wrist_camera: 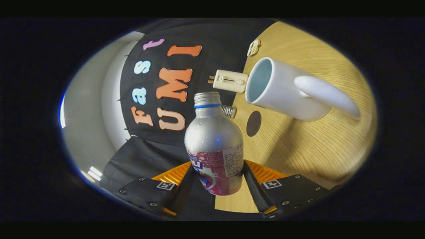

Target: Take the bottle from table, then pour the juice into the cup, finally place the bottle on the coaster

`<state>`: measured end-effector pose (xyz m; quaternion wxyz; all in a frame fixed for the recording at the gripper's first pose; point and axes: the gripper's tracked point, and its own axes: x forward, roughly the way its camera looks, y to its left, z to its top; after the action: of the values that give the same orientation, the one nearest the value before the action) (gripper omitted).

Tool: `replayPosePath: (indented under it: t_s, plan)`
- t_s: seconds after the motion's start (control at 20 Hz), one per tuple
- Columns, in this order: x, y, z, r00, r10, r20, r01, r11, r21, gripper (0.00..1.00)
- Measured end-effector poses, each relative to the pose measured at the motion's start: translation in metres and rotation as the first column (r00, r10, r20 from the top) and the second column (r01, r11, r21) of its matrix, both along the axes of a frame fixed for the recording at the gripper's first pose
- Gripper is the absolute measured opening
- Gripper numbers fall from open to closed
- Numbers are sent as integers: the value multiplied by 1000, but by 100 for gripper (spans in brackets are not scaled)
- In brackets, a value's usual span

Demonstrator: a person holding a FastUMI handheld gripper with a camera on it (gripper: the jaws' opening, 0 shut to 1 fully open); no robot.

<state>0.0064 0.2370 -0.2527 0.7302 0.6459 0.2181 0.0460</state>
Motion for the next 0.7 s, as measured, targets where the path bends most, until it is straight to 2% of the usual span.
replayPosePath:
  t_s: [0.35,0.7]
  plan:
    - [-2,-5,8,999,-45,-7,45,990,137,80]
    - [2,-5,20,997,-73,-18,76,956,284,78]
